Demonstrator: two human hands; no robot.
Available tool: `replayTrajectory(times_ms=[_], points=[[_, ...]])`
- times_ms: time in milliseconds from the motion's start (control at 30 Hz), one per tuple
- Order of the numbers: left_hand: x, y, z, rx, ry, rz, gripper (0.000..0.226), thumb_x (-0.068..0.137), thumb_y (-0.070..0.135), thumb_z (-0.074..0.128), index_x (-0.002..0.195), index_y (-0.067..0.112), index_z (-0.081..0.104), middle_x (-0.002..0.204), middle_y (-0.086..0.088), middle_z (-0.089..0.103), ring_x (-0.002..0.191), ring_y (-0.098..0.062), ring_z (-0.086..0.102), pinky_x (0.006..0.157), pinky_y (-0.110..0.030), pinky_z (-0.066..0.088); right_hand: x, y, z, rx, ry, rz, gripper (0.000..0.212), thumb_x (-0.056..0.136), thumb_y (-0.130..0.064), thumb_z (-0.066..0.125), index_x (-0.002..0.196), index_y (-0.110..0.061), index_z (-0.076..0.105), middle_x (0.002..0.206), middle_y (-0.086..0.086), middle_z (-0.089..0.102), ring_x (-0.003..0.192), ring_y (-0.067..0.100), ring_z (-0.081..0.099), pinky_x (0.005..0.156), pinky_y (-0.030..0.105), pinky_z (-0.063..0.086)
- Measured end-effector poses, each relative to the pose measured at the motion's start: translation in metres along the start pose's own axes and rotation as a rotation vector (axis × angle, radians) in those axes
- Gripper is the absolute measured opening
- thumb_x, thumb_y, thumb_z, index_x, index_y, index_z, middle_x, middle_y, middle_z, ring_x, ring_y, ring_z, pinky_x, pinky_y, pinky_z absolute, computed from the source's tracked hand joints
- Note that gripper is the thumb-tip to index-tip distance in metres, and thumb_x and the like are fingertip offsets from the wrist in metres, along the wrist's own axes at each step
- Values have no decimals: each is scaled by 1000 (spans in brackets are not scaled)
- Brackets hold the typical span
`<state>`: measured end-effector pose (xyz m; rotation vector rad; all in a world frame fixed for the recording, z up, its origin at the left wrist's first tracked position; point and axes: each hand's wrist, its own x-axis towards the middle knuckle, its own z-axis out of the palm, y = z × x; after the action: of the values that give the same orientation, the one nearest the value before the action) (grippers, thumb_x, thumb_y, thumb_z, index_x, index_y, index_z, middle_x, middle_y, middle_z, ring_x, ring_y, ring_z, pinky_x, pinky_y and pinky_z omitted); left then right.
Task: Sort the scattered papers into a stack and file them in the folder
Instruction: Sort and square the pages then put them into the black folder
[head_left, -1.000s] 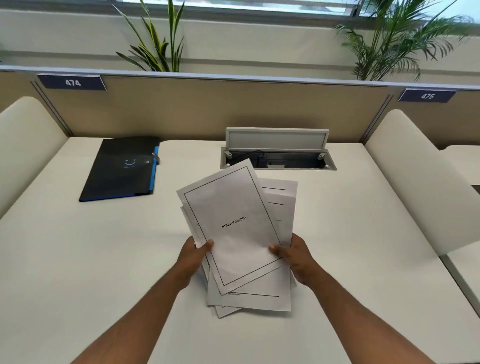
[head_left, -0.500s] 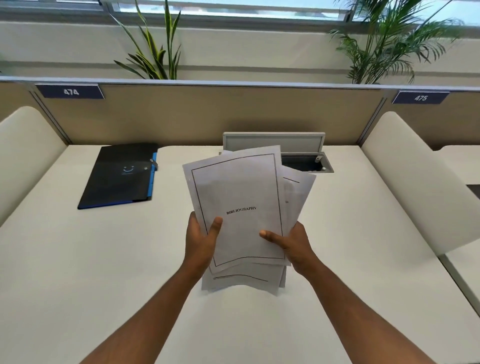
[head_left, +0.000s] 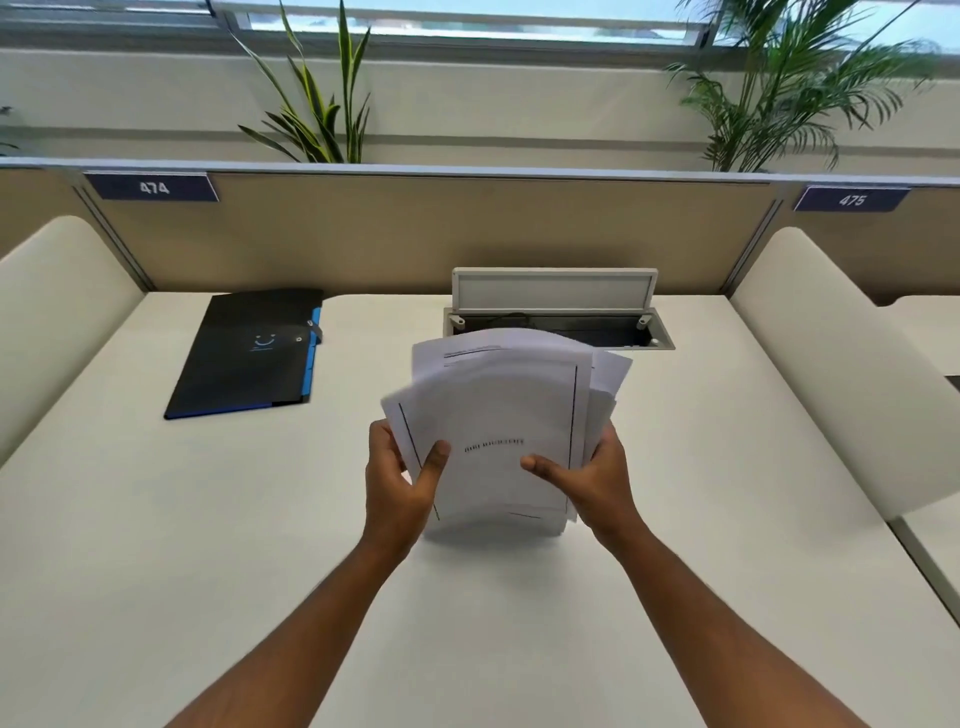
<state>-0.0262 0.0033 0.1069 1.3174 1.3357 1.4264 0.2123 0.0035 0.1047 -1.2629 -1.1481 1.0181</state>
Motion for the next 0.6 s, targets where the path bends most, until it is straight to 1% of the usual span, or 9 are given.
replayTrajectory(times_ms=[67,100,167,233,300,367,433,533,600], points=[[-1,-3,0,4,-27,-3,38,82,48,71,110,45,46,108,13,61,101,-15,64,76,-31,59,-6,4,0,6,35,15,82,60,-30,101,126,-25,52,119,-5,69,112,15,70,88,34,62],[-1,-4,2,12,-39,-8,38,82,48,70,111,43,46,106,15,61,101,-14,64,76,-28,58,-8,6,1,-1,31,22,83,60,-33,100,126,-26,52,120,-7,69,114,14,69,90,33,61],[-1,-6,4,25,-54,-9,35,85,44,67,112,50,45,106,24,61,102,-6,63,76,-22,57,-8,11,3,-7,11,31,81,61,-35,98,127,-27,52,121,-7,70,115,15,69,91,34,61],[-2,-8,7,28,-56,-10,36,90,38,65,113,56,43,108,29,60,104,1,61,78,-16,56,-8,16,3,29,50,51,76,63,-35,95,125,-24,52,120,-3,71,112,18,71,92,41,62],[-2,-12,10,18,-63,-40,35,93,34,64,115,50,43,110,25,61,104,2,60,81,-20,57,-8,19,4,47,61,83,72,64,-33,90,125,-20,53,121,4,71,111,23,71,94,48,60],[-1,-13,13,13,-63,-62,39,92,32,66,121,38,41,115,15,59,105,-1,60,84,-26,57,-8,21,8,-10,29,82,66,67,-31,86,124,-19,57,119,5,72,110,24,71,93,50,61],[3,-12,15,2,-31,-59,43,92,30,68,123,30,39,117,8,57,104,-3,61,83,-25,56,-6,20,11,-8,65,89,55,69,-26,83,118,-19,58,115,7,72,105,26,72,91,51,61],[10,-10,16,10,-14,-56,28,92,35,64,113,35,45,108,7,59,94,-4,60,78,-23,55,-1,16,13,11,84,93,53,74,-22,81,122,-18,57,116,5,72,105,22,72,89,45,61],[11,-11,17,26,-39,-69,16,98,33,57,106,42,46,103,12,60,95,-8,62,78,-27,56,0,15,17,-12,69,80,44,87,-20,79,126,-19,59,118,2,72,107,18,71,92,44,61]])
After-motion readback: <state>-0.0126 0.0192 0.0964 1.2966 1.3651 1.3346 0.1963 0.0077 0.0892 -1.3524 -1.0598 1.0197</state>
